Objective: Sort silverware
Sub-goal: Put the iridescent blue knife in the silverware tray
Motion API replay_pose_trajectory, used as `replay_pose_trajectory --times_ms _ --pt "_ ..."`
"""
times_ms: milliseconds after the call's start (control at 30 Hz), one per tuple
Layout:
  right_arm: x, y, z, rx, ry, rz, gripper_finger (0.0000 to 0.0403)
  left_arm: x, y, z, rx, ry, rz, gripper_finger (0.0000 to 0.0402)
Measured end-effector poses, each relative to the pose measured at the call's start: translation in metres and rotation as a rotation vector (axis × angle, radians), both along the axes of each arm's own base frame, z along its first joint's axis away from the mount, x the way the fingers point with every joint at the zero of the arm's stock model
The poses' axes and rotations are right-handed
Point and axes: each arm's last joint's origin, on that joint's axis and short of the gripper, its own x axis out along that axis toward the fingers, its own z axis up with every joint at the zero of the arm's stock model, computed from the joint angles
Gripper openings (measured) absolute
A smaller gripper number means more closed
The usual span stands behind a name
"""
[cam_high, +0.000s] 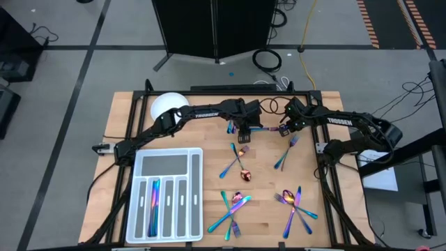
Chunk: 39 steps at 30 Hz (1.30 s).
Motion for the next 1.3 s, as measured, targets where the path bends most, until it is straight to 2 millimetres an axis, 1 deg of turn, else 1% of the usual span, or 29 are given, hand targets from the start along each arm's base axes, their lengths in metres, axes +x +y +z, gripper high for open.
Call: replay_pose_trajectory --times_ms 167,333,800,967,1067,1300 --pt "0.000 0.000 0.000 -0.001 -0.003 0.001 0.0000 0.000 0.000 0.000 0.005 0.002 0.003 0.0110" --pt "0.000 0.000 0.000 -0.001 -0.002 0.001 0.0000 0.000 0.000 0.000 0.011 -0.001 0.005 0.0089" --pt "0.001 -0.001 0.002 -0.021 -0.017 0.008 0.0000 0.001 0.001 0.001 0.016 -0.005 0.009 0.0081" --pt "0.000 0.001 0.018 -0.052 -0.060 0.015 0.0000 0.002 0.002 0.004 0.021 -0.014 0.012 0.0080" --pt "-0.001 0.002 0.033 -0.129 -0.125 0.021 0.0000 0.003 0.001 0.005 0.024 -0.015 0.012 0.0080" --pt "-0.011 0.011 0.062 -0.256 -0.233 0.033 0.0000 0.002 0.000 0.006 0.020 -0.001 0.011 0.0080"
